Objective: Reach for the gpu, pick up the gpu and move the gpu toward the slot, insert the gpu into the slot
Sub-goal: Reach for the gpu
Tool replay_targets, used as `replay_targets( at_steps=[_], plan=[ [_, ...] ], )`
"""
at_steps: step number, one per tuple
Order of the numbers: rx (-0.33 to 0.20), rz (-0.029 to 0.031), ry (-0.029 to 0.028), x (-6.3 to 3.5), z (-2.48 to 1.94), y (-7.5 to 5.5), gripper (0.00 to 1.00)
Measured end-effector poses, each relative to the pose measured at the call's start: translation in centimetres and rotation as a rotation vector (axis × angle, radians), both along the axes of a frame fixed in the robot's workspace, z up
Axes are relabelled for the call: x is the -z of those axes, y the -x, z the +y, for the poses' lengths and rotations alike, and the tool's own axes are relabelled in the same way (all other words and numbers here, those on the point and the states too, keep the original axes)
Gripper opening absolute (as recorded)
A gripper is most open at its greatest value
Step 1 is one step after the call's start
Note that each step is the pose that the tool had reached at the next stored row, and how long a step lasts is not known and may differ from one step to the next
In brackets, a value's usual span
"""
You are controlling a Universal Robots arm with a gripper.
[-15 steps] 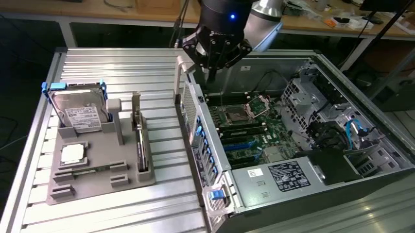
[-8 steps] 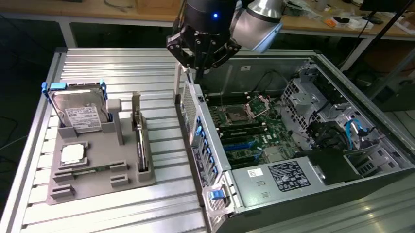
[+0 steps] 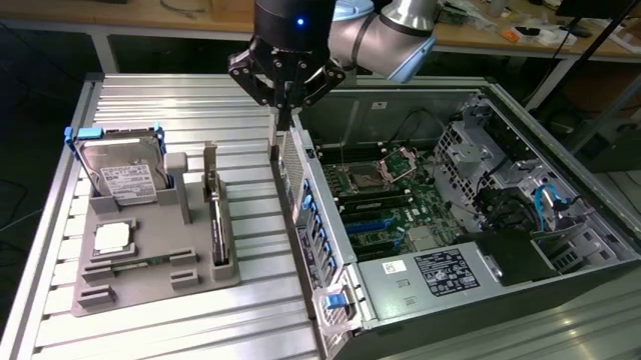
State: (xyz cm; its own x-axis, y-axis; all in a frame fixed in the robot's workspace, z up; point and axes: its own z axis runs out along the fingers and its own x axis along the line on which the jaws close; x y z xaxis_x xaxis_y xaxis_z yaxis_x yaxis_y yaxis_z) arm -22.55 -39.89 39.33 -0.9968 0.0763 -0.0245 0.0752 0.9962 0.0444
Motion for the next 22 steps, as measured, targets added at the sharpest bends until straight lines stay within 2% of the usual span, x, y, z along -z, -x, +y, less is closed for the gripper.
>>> replay_targets(
  at_steps=[3,4,7,22],
  plan=[
    [0.000,0.0001,0.0001,-0.01,0.00,1.1,0.11],
    [0.000,-0.0001,0.0000,0.00,0.00,2.7,0.11],
    [0.000,0.0000,0.0000,0.00,0.00,5.9,0.11],
    [0.000,-0.0001,0.0000,0.01,0.00,10.9,0.11]
  ],
)
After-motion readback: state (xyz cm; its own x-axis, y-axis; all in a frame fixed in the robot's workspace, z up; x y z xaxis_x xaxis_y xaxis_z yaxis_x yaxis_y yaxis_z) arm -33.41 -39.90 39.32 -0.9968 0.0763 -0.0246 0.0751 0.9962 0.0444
